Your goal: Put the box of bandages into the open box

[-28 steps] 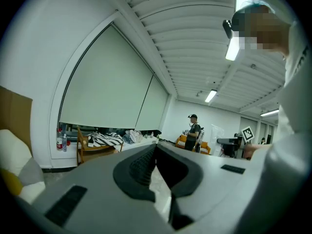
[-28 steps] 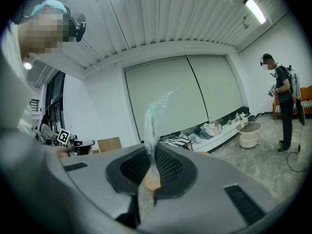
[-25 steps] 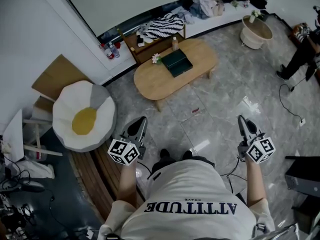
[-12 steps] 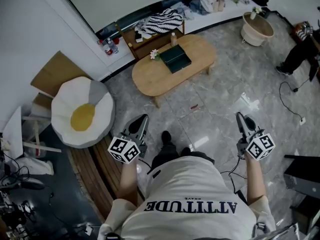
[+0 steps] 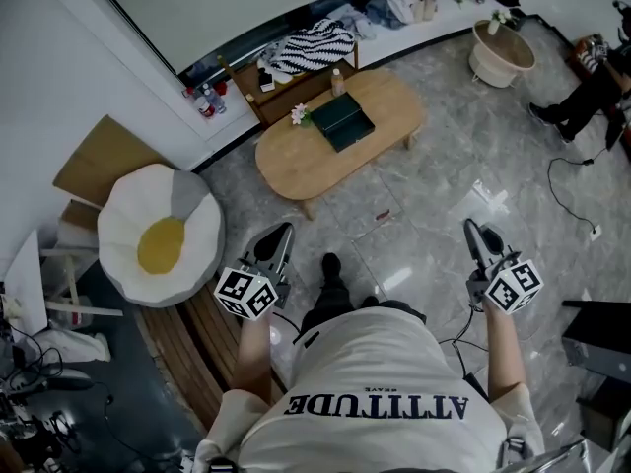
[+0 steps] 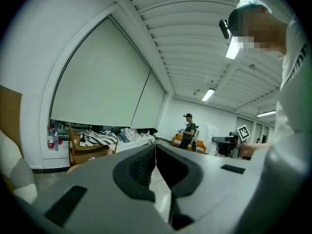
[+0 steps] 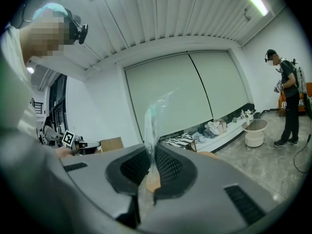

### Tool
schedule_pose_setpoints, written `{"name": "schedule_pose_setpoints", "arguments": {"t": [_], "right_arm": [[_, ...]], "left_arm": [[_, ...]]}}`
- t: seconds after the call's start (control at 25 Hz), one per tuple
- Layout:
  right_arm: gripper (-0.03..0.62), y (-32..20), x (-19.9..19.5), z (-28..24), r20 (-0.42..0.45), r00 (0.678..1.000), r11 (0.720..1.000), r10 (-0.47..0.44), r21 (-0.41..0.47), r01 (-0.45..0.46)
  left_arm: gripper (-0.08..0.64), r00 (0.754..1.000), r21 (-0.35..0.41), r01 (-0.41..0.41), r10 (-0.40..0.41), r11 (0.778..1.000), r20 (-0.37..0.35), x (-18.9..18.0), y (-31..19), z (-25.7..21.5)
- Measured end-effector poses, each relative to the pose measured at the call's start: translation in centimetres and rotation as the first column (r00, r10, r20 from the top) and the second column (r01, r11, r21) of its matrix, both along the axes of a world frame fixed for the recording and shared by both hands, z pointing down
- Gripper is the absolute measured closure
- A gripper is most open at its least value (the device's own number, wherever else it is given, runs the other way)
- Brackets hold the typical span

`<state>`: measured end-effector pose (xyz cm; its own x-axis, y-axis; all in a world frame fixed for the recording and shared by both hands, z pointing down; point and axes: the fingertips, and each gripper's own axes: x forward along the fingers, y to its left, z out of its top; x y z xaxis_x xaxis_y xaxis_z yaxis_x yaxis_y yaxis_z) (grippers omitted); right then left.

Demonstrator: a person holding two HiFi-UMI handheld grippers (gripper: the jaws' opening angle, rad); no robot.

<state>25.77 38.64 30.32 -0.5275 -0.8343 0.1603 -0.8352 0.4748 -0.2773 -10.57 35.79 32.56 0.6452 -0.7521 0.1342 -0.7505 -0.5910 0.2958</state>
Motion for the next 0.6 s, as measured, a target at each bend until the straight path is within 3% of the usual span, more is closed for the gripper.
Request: {"name": "schedule_pose_setpoints", "arguments": {"t": [0.6], "right_arm": [[0.555,-11.0,-4.9,-1.1,0.037,0.998,0.998,0.057,0.001,-0.058]], "left_arm": [[0.538,0.996,0.013,-0.087,0.087,0.996,0.014,-4.4,-13.6,-0.9]]}}
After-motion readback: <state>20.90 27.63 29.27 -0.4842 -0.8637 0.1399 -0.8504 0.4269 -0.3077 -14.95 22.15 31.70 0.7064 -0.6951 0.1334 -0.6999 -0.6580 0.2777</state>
